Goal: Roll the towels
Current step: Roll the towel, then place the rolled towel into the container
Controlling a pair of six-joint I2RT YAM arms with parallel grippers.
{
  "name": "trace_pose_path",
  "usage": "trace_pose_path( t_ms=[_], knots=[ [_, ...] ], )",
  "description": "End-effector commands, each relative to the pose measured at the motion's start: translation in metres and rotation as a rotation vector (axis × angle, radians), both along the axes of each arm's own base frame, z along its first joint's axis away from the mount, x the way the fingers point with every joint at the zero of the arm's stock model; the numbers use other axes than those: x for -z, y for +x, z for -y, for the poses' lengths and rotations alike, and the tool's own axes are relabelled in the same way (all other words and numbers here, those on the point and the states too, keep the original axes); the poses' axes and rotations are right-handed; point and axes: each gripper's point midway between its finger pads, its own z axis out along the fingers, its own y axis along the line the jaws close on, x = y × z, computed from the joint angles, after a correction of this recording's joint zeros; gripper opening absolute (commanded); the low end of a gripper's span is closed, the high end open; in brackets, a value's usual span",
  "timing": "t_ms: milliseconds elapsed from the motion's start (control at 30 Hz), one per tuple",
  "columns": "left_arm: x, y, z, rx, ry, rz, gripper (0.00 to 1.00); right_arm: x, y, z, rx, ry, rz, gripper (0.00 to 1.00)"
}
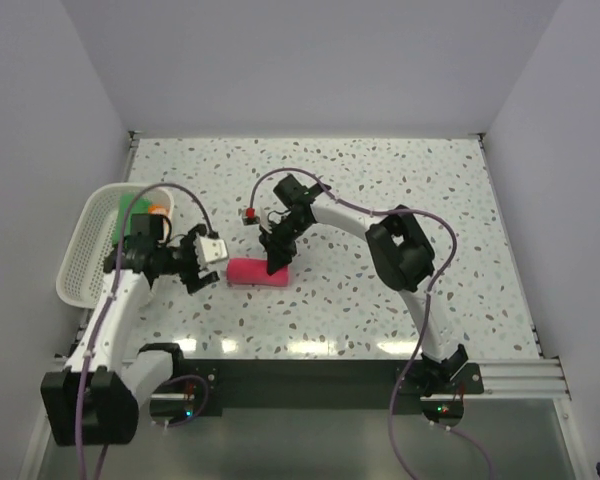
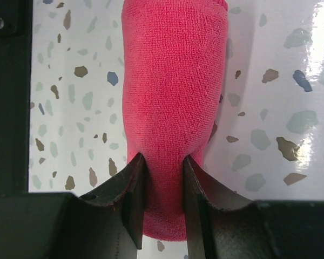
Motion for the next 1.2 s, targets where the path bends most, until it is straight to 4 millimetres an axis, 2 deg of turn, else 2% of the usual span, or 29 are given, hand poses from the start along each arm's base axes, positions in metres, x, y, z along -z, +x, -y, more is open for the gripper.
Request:
trace_pose_path(
  t_ms=[0,67,100,167,200,267,300,367,400,467,500,567,633,733,800,1100,1167],
  knots=[
    [0.022,0.002,0.010,0.145,0.216,0.251,0.82,0.050,-0.033,0.027,0.005,-0.191,-0.182,0.17],
    [0.026,-0.003,0.020,0.186,0.250,0.314,0.84,0.055,-0.034,0.028,0.012,-0.199,-0.209,0.17],
    [0.025,-0.007,0.037,0.241,0.243,0.375,0.84,0.055,-0.033,0.026,0.018,-0.193,-0.217,0.18],
    [0.030,-0.009,0.047,0.237,0.252,0.382,0.84,0.059,-0.031,0.027,0.029,-0.194,-0.239,0.18],
    [0.035,-0.014,0.063,0.287,0.246,0.393,0.84,0.058,-0.029,0.025,0.031,-0.188,-0.242,0.18],
    [0.042,-0.014,0.070,0.276,0.255,0.387,0.84,0.057,-0.030,0.024,0.031,-0.186,-0.253,0.18],
    [0.041,-0.014,0.081,0.303,0.245,0.422,0.84,0.056,-0.030,0.022,0.032,-0.178,-0.255,0.18],
    [0.045,-0.012,0.088,0.310,0.255,0.439,0.84,0.056,-0.029,0.021,0.034,-0.174,-0.257,0.18],
    [0.045,-0.012,0.098,0.335,0.252,0.466,0.84,0.057,-0.030,0.021,0.034,-0.174,-0.263,0.18],
    [0.051,-0.010,0.103,0.340,0.284,0.470,0.84,0.058,-0.030,0.021,0.035,-0.177,-0.271,0.18],
    [0.057,-0.009,0.112,0.359,0.293,0.461,0.83,0.058,-0.030,0.020,0.031,-0.173,-0.273,0.18],
    [0.069,-0.003,0.114,0.337,0.319,0.428,0.80,0.058,-0.030,0.020,0.027,-0.169,-0.277,0.18],
    [0.070,0.003,0.119,0.331,0.312,0.441,0.77,0.062,-0.031,0.021,0.023,-0.175,-0.282,0.18],
    [0.089,0.001,0.113,0.353,0.366,0.406,0.73,0.069,-0.033,0.023,0.015,-0.182,-0.288,0.18],
    [0.094,0.008,0.113,0.342,0.382,0.424,0.72,0.071,-0.034,0.022,0.010,-0.176,-0.294,0.18],
    [0.126,0.004,0.106,0.361,0.446,0.318,0.68,0.096,-0.036,0.025,0.017,-0.208,-0.327,0.17],
    [0.133,0.003,0.104,0.360,0.462,0.275,0.63,0.099,-0.036,0.026,0.015,-0.212,-0.329,0.17]
  ],
)
